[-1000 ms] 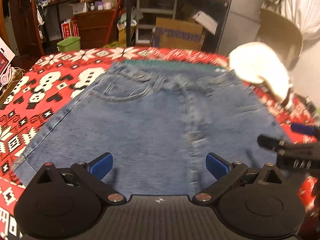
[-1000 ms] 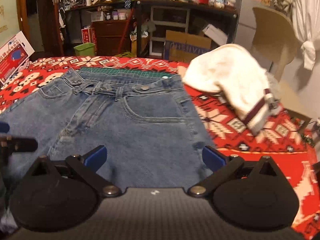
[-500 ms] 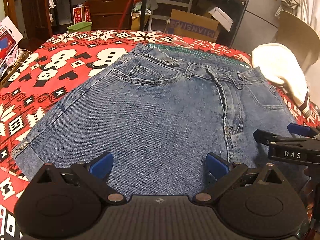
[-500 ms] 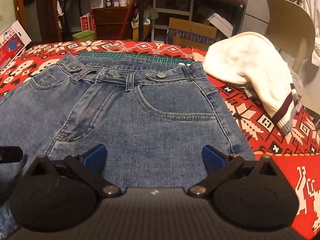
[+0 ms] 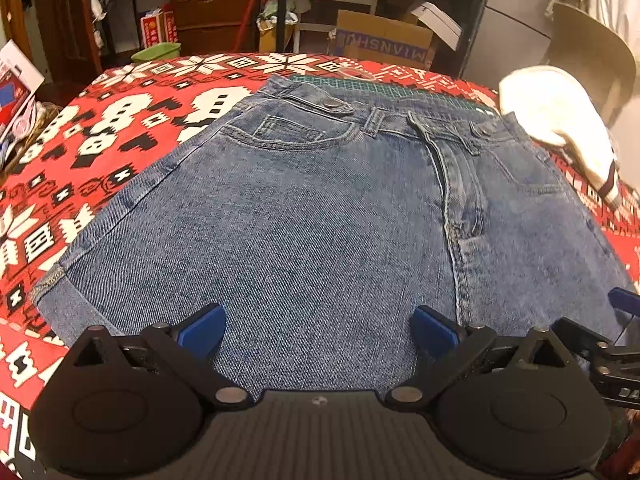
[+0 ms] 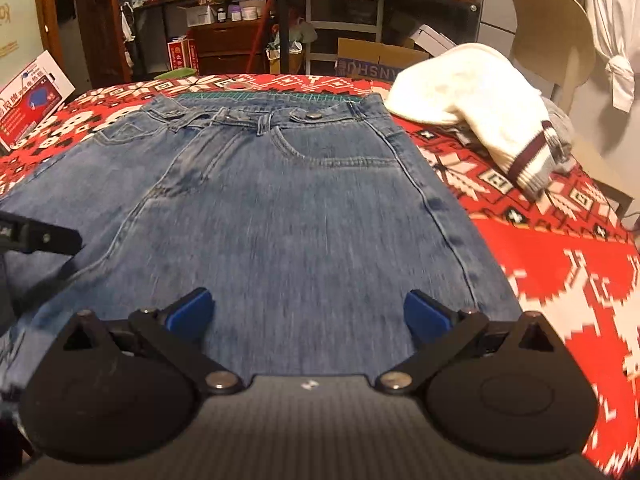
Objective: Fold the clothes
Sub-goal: 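Move both open grippers over the denim shorts to the cuffed leg hems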
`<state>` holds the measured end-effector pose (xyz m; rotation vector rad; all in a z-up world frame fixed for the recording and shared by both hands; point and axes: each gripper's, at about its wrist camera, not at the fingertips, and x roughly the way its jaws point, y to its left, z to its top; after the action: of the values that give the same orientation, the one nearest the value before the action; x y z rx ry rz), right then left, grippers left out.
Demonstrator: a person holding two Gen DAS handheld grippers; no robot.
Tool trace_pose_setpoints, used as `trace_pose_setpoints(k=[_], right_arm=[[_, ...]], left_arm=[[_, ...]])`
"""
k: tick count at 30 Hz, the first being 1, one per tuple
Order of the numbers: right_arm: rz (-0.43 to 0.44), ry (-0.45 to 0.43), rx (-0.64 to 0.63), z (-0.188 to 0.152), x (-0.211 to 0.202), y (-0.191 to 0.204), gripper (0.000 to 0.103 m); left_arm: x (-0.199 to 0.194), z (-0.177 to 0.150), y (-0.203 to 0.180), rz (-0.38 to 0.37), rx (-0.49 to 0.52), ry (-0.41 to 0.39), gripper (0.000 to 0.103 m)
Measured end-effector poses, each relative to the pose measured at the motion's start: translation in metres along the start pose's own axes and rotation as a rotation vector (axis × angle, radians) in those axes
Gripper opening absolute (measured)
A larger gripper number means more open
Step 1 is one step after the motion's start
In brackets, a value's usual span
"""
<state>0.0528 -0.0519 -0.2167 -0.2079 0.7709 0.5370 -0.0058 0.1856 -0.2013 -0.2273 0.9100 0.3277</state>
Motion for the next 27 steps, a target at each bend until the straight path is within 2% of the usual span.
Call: trace_pose_setpoints(k=[3,6,9,13,21,23,27], right_arm=[[0.016,-0.007,-0.004,-0.008,-0.008,-0.003,0.102],[0.041,0.001,-0.016,-0.011,-0.013,-0.007,0.102],[0.038,0.019,-0.007,-0.003,-0.017,-0.009,0.102],[0.058,-0.002,0.032,0.012,-0.021,-0.008,0.102],[0.068,-0.001,-0.114,0.026,0.001,0.04,0.102],[0.056,0.025,-0.134,0.023,0.007,0.048,0.102],[0.056,0.012,-0.12,0.008,-0.002,0.049,0.102]], left_arm=[[0.002,-0.004,-0.006,0.025,0.05,-0.016,0.103],[0.001,-0.007,-0.004,0.024,0.044,-0.036,0.103],[0.0,-0.01,-0.005,0.026,0.042,-0.056,0.103],[0.0,-0.013,-0.005,0.024,0.045,-0.075,0.103],[-0.002,-0.015,-0.002,0.002,0.069,-0.068,0.103],[-0.003,-0.016,-0.001,0.001,0.07,-0.068,0.103],[-0.007,-0.02,-0.001,0.006,0.067,-0.064,0.103]])
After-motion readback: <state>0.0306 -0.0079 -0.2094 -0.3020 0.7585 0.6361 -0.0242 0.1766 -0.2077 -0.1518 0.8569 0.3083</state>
